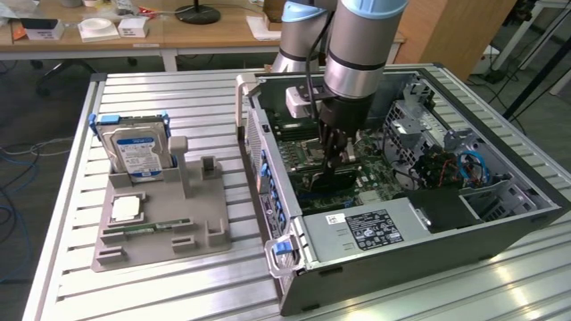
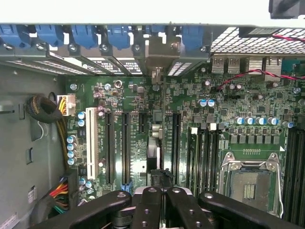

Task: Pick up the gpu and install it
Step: 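Press down on the gpu until it lock into place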

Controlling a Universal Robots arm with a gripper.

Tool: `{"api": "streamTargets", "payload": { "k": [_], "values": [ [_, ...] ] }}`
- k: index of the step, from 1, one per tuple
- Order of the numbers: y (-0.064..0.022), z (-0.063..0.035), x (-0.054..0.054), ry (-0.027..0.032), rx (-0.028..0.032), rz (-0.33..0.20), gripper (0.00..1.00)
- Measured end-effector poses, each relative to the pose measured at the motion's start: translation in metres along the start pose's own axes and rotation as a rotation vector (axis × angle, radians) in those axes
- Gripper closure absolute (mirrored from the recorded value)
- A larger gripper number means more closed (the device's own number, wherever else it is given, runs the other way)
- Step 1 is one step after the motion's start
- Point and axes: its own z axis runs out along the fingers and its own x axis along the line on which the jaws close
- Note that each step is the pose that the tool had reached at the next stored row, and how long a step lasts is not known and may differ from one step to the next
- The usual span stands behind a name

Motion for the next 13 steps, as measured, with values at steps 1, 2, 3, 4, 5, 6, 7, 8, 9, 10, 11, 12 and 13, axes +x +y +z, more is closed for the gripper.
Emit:
{"api": "streamTargets", "payload": {
  "k": [1, 2, 3, 4, 5, 6, 7, 8, 9, 10, 11, 12, 13],
  "values": [
    [0.0000, 0.0005, 0.0000, 0.0002, 0.0000, 0.000, 0.89],
    [0.0000, 0.0008, 0.0000, 0.0004, 0.0000, 0.000, 0.89],
    [0.0000, 0.0010, 0.0000, 0.0005, 0.0001, 0.000, 0.89],
    [0.0000, 0.0014, -0.0001, 0.0007, 0.0006, 0.000, 0.89],
    [-0.0001, 0.0018, -0.0002, 0.0014, 0.0009, 0.000, 0.89],
    [0.0000, 0.0019, -0.0001, 0.0027, 0.0006, 0.000, 0.89],
    [0.0000, 0.0020, -0.0001, 0.0036, 0.0004, 0.000, 0.89],
    [0.0001, 0.0020, -0.0001, 0.0038, 0.0003, 0.000, 0.89],
    [0.0001, 0.0021, -0.0001, 0.0037, 0.0004, 0.000, 0.89],
    [0.0001, 0.0021, -0.0001, 0.0038, 0.0004, 0.000, 0.89],
    [0.0001, 0.0019, -0.0001, 0.0036, 0.0005, 0.000, 0.89],
    [0.0000, 0.0012, -0.0002, 0.0029, 0.0006, 0.000, 0.89],
    [-0.0001, -0.0004, -0.0001, 0.0031, 0.0007, 0.000, 0.89]
  ]
}}
